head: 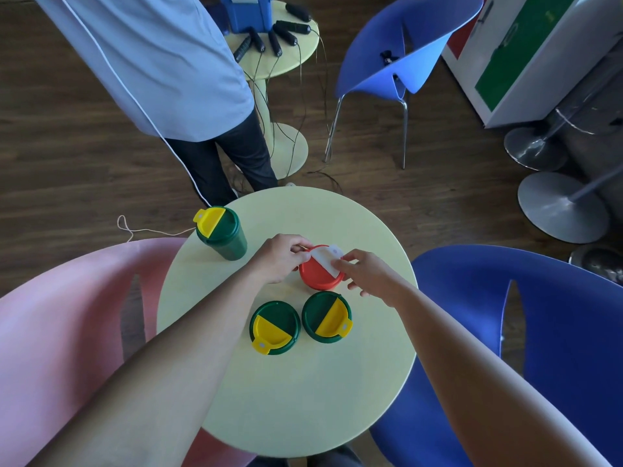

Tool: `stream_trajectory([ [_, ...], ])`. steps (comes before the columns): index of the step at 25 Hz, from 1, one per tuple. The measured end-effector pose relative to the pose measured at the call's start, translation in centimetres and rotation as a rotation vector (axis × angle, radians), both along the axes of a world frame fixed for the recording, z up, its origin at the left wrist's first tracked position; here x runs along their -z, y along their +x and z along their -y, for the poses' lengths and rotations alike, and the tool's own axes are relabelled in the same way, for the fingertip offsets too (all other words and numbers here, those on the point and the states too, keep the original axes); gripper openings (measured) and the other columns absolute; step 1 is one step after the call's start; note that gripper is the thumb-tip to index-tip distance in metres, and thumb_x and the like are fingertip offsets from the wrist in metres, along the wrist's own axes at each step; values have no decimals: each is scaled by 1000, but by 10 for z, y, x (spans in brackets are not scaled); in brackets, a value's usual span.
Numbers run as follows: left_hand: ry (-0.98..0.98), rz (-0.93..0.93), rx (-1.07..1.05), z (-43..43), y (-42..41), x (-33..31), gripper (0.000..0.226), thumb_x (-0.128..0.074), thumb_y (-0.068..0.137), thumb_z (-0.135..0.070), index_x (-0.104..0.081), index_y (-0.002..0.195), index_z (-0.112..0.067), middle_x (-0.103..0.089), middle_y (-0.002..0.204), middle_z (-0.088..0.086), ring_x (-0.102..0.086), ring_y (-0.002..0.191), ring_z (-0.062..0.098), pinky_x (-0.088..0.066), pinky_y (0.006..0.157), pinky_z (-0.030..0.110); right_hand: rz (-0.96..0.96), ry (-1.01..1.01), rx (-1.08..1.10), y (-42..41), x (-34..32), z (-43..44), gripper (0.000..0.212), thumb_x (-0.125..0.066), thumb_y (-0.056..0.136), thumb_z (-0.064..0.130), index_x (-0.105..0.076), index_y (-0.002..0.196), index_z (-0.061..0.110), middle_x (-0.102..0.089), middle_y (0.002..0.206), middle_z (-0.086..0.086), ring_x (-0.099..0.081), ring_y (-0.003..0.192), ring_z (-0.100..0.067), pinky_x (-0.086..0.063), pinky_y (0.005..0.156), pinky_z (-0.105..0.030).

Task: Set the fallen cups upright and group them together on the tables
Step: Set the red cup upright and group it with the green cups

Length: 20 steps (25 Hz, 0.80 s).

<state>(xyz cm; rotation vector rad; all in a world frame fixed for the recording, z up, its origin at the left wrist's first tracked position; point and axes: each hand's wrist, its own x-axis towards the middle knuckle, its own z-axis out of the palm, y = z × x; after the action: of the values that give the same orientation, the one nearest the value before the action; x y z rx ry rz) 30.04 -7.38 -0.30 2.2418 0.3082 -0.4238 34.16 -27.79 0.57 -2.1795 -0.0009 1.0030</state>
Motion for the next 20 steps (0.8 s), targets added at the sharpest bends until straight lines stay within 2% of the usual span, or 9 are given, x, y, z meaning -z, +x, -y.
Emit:
stream_trajectory([
  [5, 5, 49, -98, -5, -1, -5, 32, -63, 94, -31, -67, 122, -16, -70, 122, 2, -62, 113, 17, -45, 90, 25, 160, -95, 10, 2, -6, -11, 55, -50, 89, 64, -60, 123, 21, -67, 113, -7, -62, 90, -22, -48, 68, -31],
  [9, 52, 189, -231, -28, -1, -26, 26, -64, 93, -30, -71, 113, -16, -73, 110, 0, -66, 103, 18, -50, 88, 29, 421, -138, -23, 9, -25, -38, 44, -51, 93, 52, -62, 117, 17, -64, 121, -7, -57, 91, -20, -43, 72, -30],
  [13, 38, 375, -428, -71, -8, -49, 16, -62, 93, -23, -72, 101, -14, -72, 95, -2, -67, 90, 17, -52, 82, 30, 558, -38, -123, 9, -44, -86, 32, -53, 94, 40, -64, 111, 16, -64, 119, -7, -62, 97, -26, -47, 76, -32],
  [15, 43, 404, -524, -98, -12, -49, 12, -64, 90, -21, -71, 96, -14, -70, 92, -2, -67, 91, 21, -53, 86, 34, 533, 48, -166, 5, -51, -117, 30, -53, 95, 36, -65, 113, 15, -66, 119, -6, -63, 103, -27, -49, 81, -33],
  [17, 37, 362, -614, -124, -16, -47, 14, -66, 87, -25, -67, 98, -16, -67, 98, 0, -66, 102, 24, -51, 92, 39, 444, 113, -175, -1, -52, -147, 32, -51, 95, 32, -64, 119, 15, -67, 123, -7, -61, 111, -28, -49, 90, -34],
  [20, 6, 112, -648, -154, -21, -42, 46, -69, 86, -38, -56, 125, -19, -55, 114, 1, -58, 116, 24, -46, 99, 41, 299, 111, -192, -9, -42, -178, 43, -48, 98, 29, -56, 137, 15, -60, 138, -8, -54, 126, -30, -43, 99, -33],
])
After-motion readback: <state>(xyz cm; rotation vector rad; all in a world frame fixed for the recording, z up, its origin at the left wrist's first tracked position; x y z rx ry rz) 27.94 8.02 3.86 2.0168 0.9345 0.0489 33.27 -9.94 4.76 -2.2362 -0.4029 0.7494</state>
